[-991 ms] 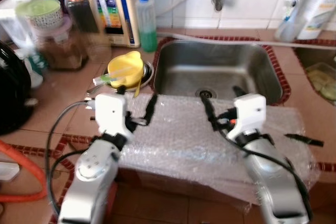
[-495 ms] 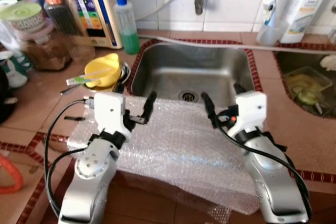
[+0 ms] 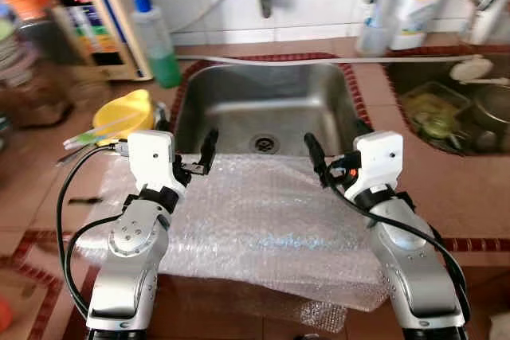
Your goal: Kitchen organization
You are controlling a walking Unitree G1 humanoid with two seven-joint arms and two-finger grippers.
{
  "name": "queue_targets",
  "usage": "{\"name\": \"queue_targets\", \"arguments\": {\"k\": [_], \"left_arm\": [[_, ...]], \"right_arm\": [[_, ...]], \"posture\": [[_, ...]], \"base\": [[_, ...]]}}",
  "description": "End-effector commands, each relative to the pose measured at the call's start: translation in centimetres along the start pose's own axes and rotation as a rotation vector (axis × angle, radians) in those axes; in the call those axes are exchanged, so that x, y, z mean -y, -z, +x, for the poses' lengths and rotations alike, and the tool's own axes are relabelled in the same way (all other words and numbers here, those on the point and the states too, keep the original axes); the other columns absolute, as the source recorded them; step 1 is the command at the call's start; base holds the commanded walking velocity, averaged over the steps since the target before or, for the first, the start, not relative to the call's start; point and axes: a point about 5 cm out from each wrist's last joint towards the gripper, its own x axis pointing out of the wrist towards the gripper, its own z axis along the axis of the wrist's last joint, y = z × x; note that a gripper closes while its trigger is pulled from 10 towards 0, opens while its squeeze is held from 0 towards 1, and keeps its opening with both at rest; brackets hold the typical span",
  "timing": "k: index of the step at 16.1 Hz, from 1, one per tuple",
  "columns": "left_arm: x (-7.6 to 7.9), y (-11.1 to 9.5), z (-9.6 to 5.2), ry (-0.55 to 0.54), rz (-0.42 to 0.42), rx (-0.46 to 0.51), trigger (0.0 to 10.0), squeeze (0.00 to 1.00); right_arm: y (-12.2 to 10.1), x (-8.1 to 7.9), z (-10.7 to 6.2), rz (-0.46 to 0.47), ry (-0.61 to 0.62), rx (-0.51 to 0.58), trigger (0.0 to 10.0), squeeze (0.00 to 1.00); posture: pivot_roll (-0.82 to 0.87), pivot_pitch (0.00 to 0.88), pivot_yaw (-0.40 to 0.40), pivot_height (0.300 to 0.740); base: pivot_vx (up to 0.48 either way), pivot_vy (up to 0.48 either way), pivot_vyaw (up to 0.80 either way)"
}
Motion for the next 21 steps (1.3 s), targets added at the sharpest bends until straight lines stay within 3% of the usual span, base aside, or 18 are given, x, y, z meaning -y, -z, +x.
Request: {"name": "queue_targets", "arguments": {"k": [1, 4, 7, 11, 21], "left_arm": [[-0.6, 0.2, -0.1, -0.033, 0.014, -0.006, 10.0, 0.0], [-0.9, 0.1, -0.2, -0.071, 0.024, 0.005, 10.0, 0.0], [-1.3, -0.4, -0.1, -0.082, -0.025, 0.031, 10.0, 0.0], [-1.1, -0.9, 0.2, -0.052, -0.04, 0.061, 10.0, 0.0], [-0.4, -0.8, 0.0, 0.003, -0.051, 0.066, 10.0, 0.0]], "right_arm": [[0.0, -0.3, 0.2, 0.007, -0.017, 0.01, 10.0, 0.0], [0.0, -0.9, 0.2, 0.007, -0.029, 0.008, 10.0, 0.0], [0.1, -1.0, 0.5, 0.011, -0.034, 0.013, 10.0, 0.0], [-0.4, -1.0, 1.4, 0.005, -0.032, 0.044, 10.0, 0.0], [0.1, -0.9, 1.1, -0.011, -0.027, 0.047, 10.0, 0.0]], "posture": [[-0.22, 0.098, 0.095, 0.74], [-0.22, 0.098, 0.093, 0.74], [-0.21, 0.085, 0.09, 0.74], [-0.21, 0.078, 0.091, 0.74], [-0.21, 0.085, 0.097, 0.74]], "base": [[0.0, 0.0, 0.0], [0.0, 0.0, 0.0], [0.0, 0.0, 0.0], [0.0, 0.0, 0.0], [0.024, 0.0, 0.0]]}}
